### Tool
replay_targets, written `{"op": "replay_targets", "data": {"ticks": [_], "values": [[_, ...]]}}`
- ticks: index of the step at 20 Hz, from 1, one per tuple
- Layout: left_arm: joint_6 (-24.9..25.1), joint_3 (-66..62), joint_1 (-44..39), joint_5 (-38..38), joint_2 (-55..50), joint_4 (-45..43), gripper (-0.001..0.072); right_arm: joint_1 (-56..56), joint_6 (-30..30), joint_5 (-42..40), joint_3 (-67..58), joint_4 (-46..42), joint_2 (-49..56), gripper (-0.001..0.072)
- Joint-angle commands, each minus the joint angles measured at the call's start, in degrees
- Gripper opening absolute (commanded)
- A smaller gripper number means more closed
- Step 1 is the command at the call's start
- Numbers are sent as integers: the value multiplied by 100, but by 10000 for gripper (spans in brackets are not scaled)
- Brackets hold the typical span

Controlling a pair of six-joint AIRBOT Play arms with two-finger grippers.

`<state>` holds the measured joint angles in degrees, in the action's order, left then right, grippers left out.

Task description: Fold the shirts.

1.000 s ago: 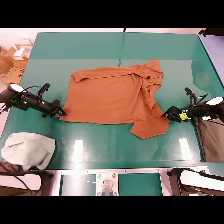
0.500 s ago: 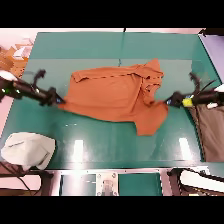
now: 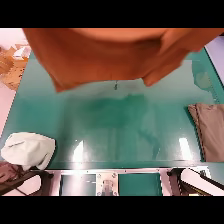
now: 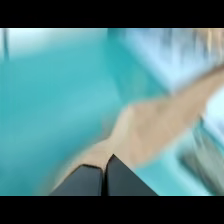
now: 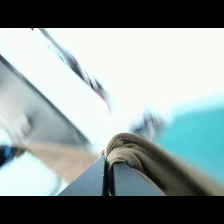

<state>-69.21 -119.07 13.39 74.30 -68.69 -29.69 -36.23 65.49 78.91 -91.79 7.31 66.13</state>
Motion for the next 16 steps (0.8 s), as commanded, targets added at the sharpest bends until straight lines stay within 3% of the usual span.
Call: {"op": "replay_targets", "data": {"ticks": [1, 5, 8, 12, 16], "values": [[-79, -693, 4, -1491, 935, -310, 21, -752, 17, -684, -577, 1447, -555, 18], [-269, -393, 4, -1475, 1488, -1272, 21, -1884, -238, -1193, -579, 1344, -1375, 18], [-286, -188, 4, -1121, 1432, -1495, 20, -2269, -227, -1204, -577, 400, -1687, 19], [-168, 916, 4, -933, 1368, -1499, 21, -1279, -103, -1075, -374, -1869, -1716, 18], [-59, 2260, -2, -673, 879, -1486, 20, 505, -107, -2114, 1180, -3845, -1644, 19]]}}
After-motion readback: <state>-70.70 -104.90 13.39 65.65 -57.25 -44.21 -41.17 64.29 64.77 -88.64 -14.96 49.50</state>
